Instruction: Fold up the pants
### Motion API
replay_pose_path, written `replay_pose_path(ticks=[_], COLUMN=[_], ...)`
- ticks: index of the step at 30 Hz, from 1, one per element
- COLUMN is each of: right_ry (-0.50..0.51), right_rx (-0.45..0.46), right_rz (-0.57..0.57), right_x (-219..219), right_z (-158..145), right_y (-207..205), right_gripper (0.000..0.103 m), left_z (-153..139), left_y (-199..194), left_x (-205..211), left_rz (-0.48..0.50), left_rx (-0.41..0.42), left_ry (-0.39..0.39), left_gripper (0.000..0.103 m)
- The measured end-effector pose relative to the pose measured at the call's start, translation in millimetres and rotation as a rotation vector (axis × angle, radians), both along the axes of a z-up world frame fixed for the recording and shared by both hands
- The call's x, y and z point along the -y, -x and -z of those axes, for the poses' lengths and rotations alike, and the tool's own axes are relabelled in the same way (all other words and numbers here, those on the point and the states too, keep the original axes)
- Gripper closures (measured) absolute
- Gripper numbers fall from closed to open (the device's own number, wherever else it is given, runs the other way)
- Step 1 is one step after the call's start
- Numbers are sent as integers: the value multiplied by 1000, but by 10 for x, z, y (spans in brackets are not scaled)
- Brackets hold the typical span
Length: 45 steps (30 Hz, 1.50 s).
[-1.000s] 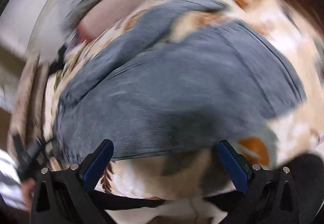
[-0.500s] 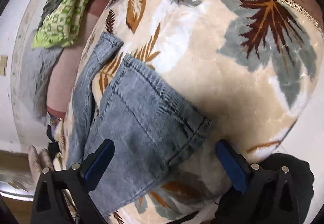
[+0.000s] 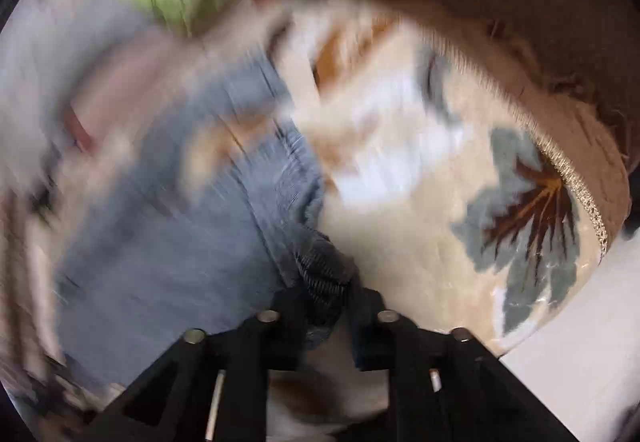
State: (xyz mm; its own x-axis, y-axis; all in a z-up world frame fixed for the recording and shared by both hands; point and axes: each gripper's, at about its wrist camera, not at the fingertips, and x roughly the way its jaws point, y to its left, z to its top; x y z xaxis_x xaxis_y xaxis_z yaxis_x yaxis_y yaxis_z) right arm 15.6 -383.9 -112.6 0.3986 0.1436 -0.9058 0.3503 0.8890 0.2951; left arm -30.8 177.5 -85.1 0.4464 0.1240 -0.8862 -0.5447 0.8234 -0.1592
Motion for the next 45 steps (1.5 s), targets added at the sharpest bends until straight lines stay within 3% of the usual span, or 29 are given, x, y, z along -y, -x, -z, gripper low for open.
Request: replay_pose_path(ticks=[2, 3, 5, 7, 9, 12, 13, 14, 16, 18, 20, 21, 23, 27, 28, 29, 31, 34, 35, 36, 37, 38, 39, 45], right_ry=[4, 25, 75, 78, 70, 76, 68, 57, 88, 126, 97, 93, 77, -31, -55, -86, -147, -201, -213, -220, -222, -186, -143, 86], right_rx=[34, 40, 118, 175, 214, 203, 171, 128, -37, -3, 51, 75, 122, 149, 148, 141, 112, 75, 59, 40, 27, 12, 20, 83], right_rz=[-17, -4, 40, 21, -8, -63, -83, -102, -168, -187, -161, -138, -81, -4, 13, 30, 73, 106, 101, 71, 39, -8, -45, -87], right_x=[42, 77, 167, 183, 156, 106, 83, 49, -23, -64, -28, -1, 73, 239, 287, 355, 435, 456, 441, 385, 323, 202, 113, 28], right_z=[-92, -178, -436, -623, -745, -618, -479, -354, 51, -37, -213, -284, -426, -460, -435, -405, -269, -89, -16, 29, 59, 39, -26, -376], right_y=[44, 53, 50, -60, -316, -787, -942, -1007, -1212, -1188, -1167, -1178, -1250, -1588, -1648, -1668, -1797, -2002, -2063, -2118, -2142, -2183, -2185, -2008], right_gripper=[69, 47, 29, 29, 28, 28, 28, 28, 54, 56, 51, 36, 28, 27, 27, 27, 27, 27, 28, 35, 48, 75, 81, 83], left_z=[-258, -346, -563, -618, -489, 42, 231, 205, 154, -8, -207, -252, -276, -93, -61, -28, 44, 60, 66, 68, 65, 54, 43, -177], left_y=[24, 27, -24, -145, -282, -527, -552, -489, -487, -520, -570, -618, -865, -1334, -1418, -1525, -1639, -1698, -1706, -1716, -1712, -1724, -1741, -1642], left_x=[85, 113, 197, 277, 329, 364, 353, 320, 273, 220, 51, -60, -358, -614, -623, -608, -559, -543, -530, -530, -523, -519, -522, -530], left_rz=[31, 35, 68, 105, 137, 197, 212, 194, 194, 210, 179, 159, 97, 32, 34, 56, 97, 99, 101, 99, 101, 105, 112, 96], left_rx=[58, 81, 142, 159, 109, -79, -107, -46, -64, -32, 45, 69, 90, 72, 58, 37, 9, 6, 5, 5, 4, 1, 0, 57], left_ry=[-79, -111, -186, -242, -251, -264, -250, -242, -204, -212, -194, -151, -33, 99, 112, 105, 133, 139, 149, 156, 159, 153, 144, 56], left_gripper=[0, 0, 0, 0, 0, 0, 0, 0, 0, 0, 0, 0, 0, 0, 11, 31, 52, 63, 67, 68, 70, 70, 71, 71])
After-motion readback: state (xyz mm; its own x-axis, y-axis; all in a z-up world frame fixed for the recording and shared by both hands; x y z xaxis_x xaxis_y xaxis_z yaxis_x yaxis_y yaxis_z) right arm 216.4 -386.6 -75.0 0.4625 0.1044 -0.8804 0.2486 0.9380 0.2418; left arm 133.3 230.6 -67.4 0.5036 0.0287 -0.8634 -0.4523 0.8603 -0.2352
